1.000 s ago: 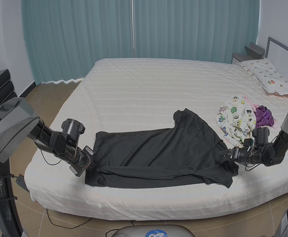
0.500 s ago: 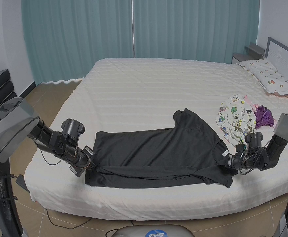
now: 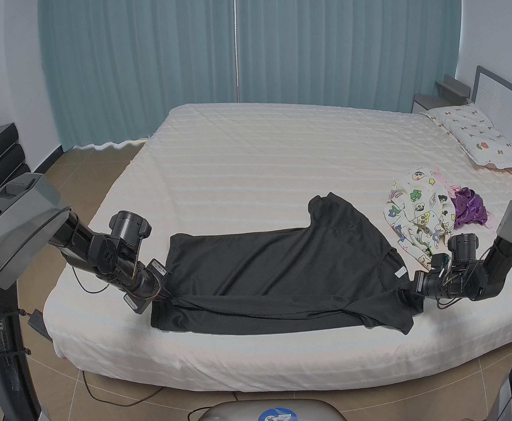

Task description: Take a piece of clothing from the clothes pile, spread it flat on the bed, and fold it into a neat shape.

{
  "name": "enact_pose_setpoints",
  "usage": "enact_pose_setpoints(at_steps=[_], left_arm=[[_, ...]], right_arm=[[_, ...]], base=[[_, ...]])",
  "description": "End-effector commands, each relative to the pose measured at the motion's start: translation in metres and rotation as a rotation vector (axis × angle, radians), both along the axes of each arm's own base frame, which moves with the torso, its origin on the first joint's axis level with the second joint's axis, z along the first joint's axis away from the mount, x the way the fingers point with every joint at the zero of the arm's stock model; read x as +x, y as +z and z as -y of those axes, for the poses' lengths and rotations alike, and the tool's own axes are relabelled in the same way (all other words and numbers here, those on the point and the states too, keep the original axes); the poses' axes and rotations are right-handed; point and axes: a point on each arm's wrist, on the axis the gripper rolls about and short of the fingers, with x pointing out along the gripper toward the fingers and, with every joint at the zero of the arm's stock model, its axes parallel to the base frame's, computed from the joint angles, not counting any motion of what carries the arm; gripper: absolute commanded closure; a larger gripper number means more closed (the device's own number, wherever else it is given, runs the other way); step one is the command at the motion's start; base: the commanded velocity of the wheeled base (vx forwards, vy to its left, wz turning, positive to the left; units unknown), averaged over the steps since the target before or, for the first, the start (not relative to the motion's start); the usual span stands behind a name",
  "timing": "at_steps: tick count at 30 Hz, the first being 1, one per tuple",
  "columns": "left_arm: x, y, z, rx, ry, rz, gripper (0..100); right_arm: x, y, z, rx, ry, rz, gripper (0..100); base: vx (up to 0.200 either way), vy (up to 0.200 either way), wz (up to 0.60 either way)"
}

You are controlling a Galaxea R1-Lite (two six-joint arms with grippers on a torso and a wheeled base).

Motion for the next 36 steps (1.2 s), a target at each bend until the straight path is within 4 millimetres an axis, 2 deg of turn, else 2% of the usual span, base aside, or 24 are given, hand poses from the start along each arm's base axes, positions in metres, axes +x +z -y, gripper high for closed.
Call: enact_pose_setpoints(at_steps=[1,10,19,21,23,29,36], left_arm=[[0.0,0.0,0.0,-0.001,0.001,0.0,100],[-0.002,0.006,-0.001,-0.005,-0.001,0.011,100],[-0.021,0.035,-0.005,-0.01,-0.008,0.061,100],[-0.021,0.035,-0.005,-0.01,-0.008,0.061,100],[-0.031,0.046,-0.009,-0.002,-0.018,0.068,100],[-0.041,0.05,-0.012,0.04,-0.09,0.032,100],[-0.043,0.045,-0.011,-0.004,-0.132,-0.003,100]], right_arm=[[-0.001,0.011,0.006,0.0,-0.016,0.029,100],[-0.007,0.024,0.021,0.043,-0.056,0.061,100],[-0.028,0.035,0.026,0.174,-0.079,0.139,100],[-0.028,0.035,0.026,0.174,-0.079,0.139,100],[-0.037,0.039,0.031,0.233,-0.086,0.177,100],[-0.048,0.047,0.038,0.324,-0.082,0.219,100],[-0.06,0.05,0.049,0.367,-0.083,0.23,100]], base=[[0.0,0.0,0.0],[0.0,0.0,0.0],[0.0,0.0,0.0],[0.0,0.0,0.0],[0.0,0.0,0.0],[0.0,0.0,0.0],[0.0,0.0,0.0]])
